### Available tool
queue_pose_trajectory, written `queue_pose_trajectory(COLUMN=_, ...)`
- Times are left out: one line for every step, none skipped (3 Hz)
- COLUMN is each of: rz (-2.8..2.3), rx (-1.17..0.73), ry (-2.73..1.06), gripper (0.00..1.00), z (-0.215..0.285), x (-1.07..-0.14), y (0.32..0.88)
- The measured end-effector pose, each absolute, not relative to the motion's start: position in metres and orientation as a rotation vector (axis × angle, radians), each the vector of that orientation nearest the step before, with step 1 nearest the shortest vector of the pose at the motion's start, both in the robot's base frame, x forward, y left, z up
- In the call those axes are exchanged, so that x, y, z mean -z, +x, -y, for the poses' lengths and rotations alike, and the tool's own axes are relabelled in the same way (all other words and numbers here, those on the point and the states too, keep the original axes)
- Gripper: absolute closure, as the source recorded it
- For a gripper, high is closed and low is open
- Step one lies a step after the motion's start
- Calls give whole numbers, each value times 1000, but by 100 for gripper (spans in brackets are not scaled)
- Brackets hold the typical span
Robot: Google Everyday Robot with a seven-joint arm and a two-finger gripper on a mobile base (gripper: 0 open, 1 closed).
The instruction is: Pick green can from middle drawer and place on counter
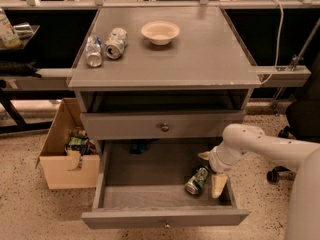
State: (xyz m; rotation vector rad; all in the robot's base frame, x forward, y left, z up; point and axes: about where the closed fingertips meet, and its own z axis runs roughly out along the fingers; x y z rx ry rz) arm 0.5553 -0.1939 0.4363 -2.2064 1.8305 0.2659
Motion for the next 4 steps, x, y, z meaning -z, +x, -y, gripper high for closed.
queue_pose_trajectory(rz=-1862, rx=-233, ry=-2213, gripper=0, z=195, x=-423, y=564)
queue_pose_trajectory(rz=-1884, rx=-210, ry=-2226, gripper=0, z=195, x=-409, y=571)
queue_pose_trajectory(rz=-1897, rx=-207, ry=-2225, gripper=0, z=195, x=-395, y=575)
queue_pose_trajectory(rz=-1896, rx=-219, ry=-2227, gripper=0, z=192, x=-384, y=578)
